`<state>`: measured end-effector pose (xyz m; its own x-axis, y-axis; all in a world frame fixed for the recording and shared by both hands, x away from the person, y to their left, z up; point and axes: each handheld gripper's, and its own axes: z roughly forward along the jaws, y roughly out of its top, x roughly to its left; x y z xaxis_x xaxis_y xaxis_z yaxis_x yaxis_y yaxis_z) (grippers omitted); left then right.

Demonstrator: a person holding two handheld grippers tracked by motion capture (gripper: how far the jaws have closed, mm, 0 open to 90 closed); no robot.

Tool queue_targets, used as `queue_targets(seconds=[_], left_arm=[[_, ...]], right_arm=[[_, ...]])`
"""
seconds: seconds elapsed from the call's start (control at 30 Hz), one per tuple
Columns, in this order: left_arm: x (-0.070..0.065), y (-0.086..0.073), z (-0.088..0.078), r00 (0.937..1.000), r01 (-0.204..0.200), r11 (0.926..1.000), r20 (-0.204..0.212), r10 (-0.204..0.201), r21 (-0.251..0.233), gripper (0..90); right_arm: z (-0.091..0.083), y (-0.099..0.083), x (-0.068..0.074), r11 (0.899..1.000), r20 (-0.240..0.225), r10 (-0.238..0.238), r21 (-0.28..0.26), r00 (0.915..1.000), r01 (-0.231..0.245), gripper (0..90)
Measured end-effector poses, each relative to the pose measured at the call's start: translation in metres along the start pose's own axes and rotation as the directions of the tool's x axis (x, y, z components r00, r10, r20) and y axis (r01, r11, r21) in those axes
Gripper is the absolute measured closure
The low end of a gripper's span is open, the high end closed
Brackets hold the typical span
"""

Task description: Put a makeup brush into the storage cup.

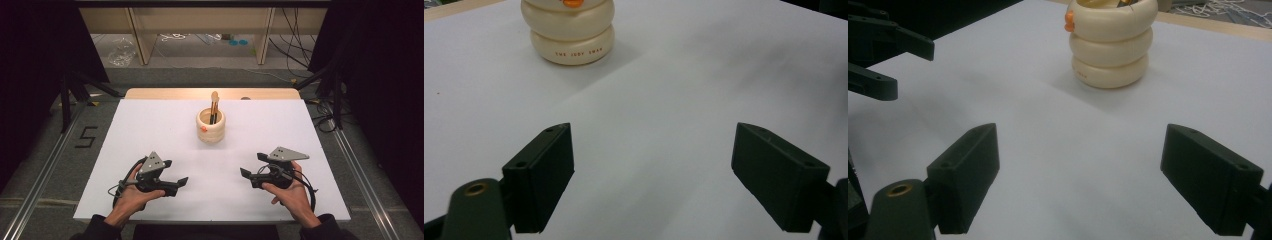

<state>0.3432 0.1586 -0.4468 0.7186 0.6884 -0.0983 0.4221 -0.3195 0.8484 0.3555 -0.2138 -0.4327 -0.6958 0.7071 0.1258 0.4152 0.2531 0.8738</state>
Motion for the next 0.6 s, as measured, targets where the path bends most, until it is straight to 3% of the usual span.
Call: queue_targets(seconds=[0.6], left_arm=[[-0.0003, -0.0006, 0.0008, 1.0000, 0.007, 1.0000, -0.003, -0.007, -0.003, 16.3]], right_arm=[[-0.0072, -0.0068, 0.0032, 1.000, 0.011, 0.016, 0.019, 0.9998, -0.016, 16.5]])
